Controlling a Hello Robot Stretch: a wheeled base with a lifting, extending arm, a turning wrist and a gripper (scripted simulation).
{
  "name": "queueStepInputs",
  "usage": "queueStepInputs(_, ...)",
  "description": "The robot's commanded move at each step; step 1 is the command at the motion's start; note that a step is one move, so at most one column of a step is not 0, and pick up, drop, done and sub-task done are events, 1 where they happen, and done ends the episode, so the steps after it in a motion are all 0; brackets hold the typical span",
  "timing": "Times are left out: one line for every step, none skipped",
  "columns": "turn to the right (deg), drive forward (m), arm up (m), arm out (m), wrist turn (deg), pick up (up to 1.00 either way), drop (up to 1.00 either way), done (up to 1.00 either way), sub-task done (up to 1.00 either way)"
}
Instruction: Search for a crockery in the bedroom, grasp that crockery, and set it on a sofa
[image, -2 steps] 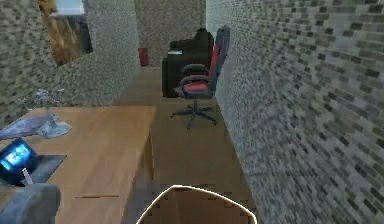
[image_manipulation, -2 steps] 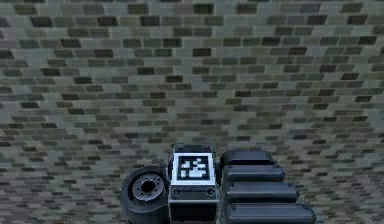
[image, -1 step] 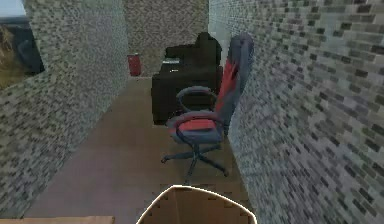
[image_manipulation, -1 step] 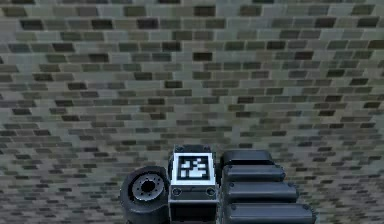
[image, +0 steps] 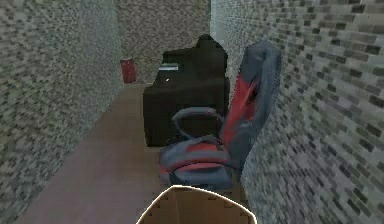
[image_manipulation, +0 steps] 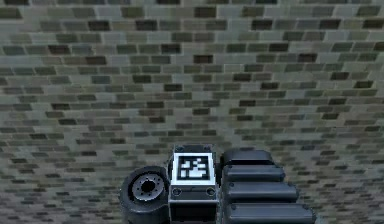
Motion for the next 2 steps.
queueStepInputs(-36.0,0.0,0.0,0.0,0.0,0.0,0.0,0.0,0.0)
queueStepInputs(0.0,0.55,0.0,0.0,0.0,0.0,0.0,0.0,0.0)
